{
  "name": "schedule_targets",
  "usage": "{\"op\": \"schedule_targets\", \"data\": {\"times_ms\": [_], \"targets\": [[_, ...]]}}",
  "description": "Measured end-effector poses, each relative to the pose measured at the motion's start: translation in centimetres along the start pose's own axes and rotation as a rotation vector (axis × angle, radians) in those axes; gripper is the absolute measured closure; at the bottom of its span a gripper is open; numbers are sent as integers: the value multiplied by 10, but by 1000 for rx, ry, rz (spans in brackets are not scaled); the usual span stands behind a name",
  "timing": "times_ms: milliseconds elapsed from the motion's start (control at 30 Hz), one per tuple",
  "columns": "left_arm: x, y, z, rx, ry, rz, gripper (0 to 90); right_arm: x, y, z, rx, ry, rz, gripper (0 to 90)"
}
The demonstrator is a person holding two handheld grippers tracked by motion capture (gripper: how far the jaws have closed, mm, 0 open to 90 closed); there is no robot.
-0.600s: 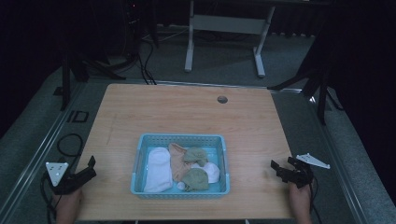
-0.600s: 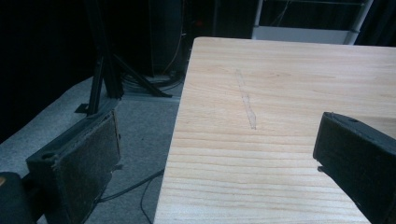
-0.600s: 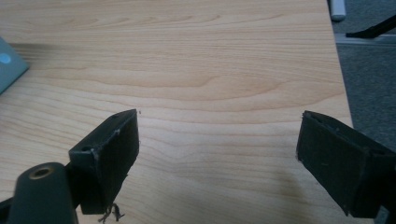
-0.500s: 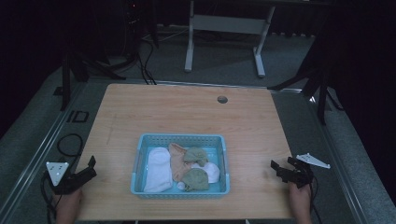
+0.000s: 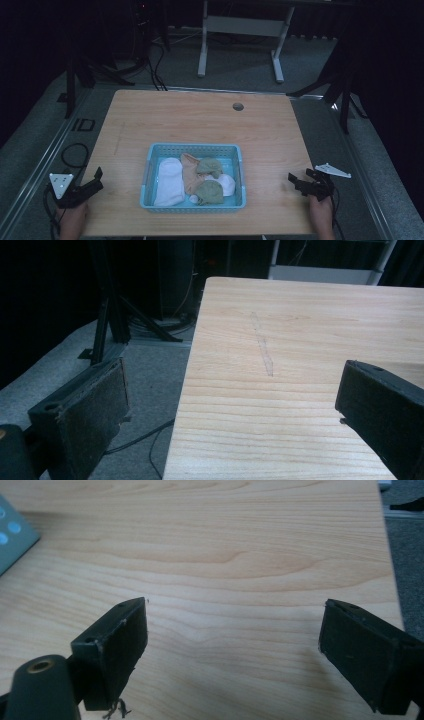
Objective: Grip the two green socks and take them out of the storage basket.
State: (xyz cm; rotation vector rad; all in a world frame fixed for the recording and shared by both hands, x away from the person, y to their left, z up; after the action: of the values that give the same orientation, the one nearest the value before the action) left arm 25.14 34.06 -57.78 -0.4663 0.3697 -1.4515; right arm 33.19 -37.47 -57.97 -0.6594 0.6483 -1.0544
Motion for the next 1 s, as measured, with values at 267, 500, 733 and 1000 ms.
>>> {"op": "schedule_targets", "data": {"times_ms": [267, 500, 733, 1000], "targets": [[0, 0, 0, -2, 1, -2, 4, -4, 0, -1, -15, -59, 67, 128], [1, 0, 0, -7, 6, 0, 3, -1, -1, -1, -100, -163, 166, 128], [1, 0, 0, -10, 9, 1, 3, -8, -4, -1, -186, -272, 164, 127], [1, 0, 0, -13, 10, 1, 4, -14, -15, 7, -255, -352, 179, 127]]}}
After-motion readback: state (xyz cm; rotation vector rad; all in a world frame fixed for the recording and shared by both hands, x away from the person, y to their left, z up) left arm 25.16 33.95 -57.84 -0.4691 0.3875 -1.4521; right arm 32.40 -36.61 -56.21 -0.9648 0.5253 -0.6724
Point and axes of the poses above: each handheld gripper's, and its own axes: y roughly forward along the jaws, z roughly out of its top, x roughly to its right, the point moved 3 cm from there along y, roughly forward along the jaws, and after that the axes turned 14 degrees about -x, right-handed, at the moved point
